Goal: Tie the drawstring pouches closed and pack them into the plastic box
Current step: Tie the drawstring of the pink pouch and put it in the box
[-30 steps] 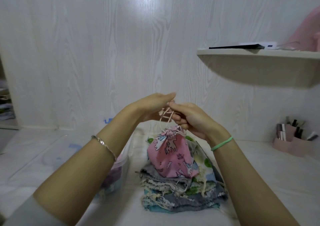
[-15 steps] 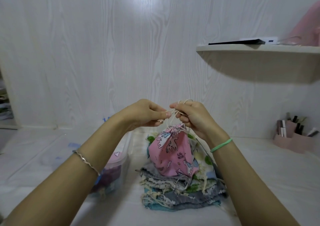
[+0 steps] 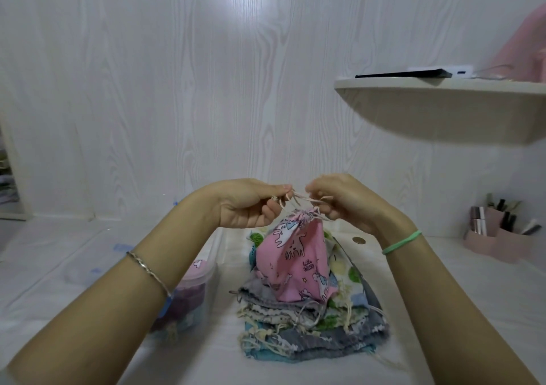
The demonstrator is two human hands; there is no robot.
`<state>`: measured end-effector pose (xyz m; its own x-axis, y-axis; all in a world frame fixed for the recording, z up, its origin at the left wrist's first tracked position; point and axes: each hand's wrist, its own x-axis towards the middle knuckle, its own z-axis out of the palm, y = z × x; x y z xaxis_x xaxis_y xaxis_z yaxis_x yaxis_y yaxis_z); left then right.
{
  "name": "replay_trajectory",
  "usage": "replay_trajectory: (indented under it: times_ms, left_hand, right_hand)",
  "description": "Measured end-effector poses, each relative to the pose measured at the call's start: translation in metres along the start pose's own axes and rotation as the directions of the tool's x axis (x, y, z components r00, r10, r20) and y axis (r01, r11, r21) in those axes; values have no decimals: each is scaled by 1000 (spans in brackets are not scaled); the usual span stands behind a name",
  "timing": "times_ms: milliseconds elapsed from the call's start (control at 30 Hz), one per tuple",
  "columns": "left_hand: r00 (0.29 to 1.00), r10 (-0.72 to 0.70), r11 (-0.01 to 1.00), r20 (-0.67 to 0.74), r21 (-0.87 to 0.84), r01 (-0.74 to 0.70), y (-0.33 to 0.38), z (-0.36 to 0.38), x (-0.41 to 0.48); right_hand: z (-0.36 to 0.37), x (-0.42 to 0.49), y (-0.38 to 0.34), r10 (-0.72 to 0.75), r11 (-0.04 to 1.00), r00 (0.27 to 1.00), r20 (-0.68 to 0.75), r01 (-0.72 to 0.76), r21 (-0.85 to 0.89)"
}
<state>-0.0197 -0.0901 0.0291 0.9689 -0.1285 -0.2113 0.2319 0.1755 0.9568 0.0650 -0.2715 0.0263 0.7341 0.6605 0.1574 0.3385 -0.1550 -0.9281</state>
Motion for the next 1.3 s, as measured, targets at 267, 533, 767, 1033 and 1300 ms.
replay_trajectory:
  times_ms: [267, 533, 767, 1033, 1300]
  left_hand:
    - [1000, -5, 985, 24, 174, 1, 5, -1, -7]
    - [982, 187, 925, -25, 342, -168, 12, 5, -13]
    - [958, 278, 878, -78, 425, -220, 8, 9, -9]
    - [882, 439, 769, -172, 579, -270, 8, 0, -13]
    - [906, 389, 708, -167, -574, -410, -6, -2, -1]
  right_hand:
    - [17, 2, 1, -172, 937, 979, 107, 196, -290]
    - [14, 3, 1, -199, 978, 974, 112, 205, -43]
    - [7, 5, 4, -219, 972, 971, 97, 209, 108]
    - [3, 11, 15, -130, 534, 979, -159, 205, 820]
    - [8, 12, 23, 8, 263, 972, -233, 223, 939]
